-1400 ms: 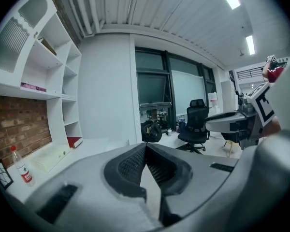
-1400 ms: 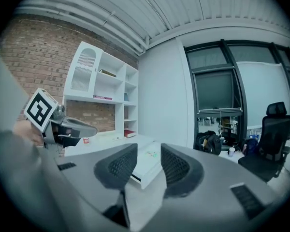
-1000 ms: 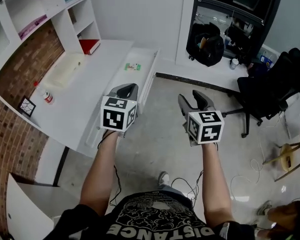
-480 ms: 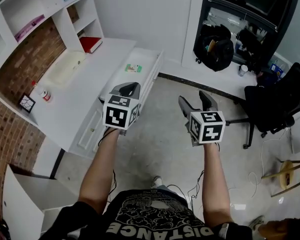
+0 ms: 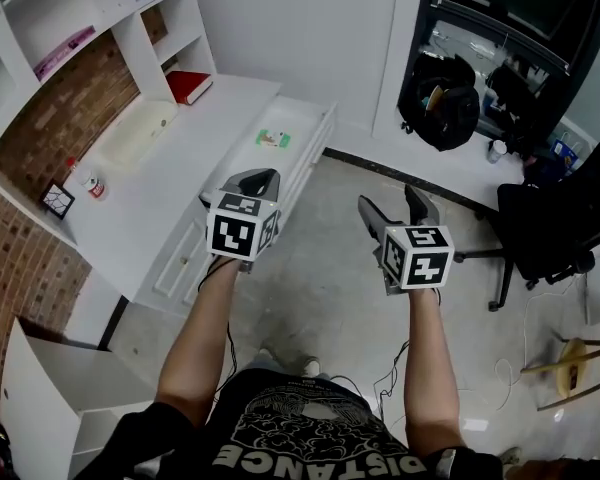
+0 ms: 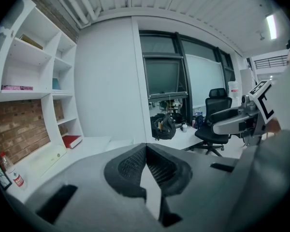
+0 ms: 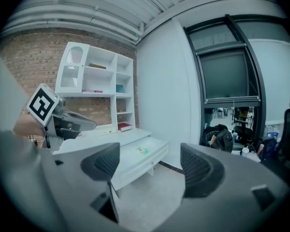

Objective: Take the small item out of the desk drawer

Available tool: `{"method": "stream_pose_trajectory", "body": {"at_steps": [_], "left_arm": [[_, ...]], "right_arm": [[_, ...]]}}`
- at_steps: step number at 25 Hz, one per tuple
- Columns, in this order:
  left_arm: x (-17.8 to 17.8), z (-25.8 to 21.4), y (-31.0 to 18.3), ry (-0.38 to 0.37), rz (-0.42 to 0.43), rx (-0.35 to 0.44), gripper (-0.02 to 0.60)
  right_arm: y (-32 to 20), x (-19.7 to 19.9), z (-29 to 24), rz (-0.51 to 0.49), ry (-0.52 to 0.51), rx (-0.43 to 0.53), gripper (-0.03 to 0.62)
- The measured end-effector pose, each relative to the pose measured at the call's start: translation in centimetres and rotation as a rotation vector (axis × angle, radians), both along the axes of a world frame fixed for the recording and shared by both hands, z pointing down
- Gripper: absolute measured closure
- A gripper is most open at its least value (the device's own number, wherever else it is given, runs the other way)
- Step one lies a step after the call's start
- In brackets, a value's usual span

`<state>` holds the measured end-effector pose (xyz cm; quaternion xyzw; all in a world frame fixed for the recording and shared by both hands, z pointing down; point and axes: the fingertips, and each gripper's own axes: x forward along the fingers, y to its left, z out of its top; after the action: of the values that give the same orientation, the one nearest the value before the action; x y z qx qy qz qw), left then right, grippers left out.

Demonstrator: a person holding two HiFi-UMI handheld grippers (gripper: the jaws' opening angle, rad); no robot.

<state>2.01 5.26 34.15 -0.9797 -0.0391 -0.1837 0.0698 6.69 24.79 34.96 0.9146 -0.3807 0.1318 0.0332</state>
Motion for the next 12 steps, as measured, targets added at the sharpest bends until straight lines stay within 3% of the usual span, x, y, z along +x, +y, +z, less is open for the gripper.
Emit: {"method": "stream_pose_trajectory", "body": {"at_steps": [12], "left_arm": [[2.3,1.1,-5.3,0.011,-0.078,-0.01,0.574]], "right_arm": [[-5.5,3.7,0.2,-0.075,0.015,-0.012,0.22]]}}
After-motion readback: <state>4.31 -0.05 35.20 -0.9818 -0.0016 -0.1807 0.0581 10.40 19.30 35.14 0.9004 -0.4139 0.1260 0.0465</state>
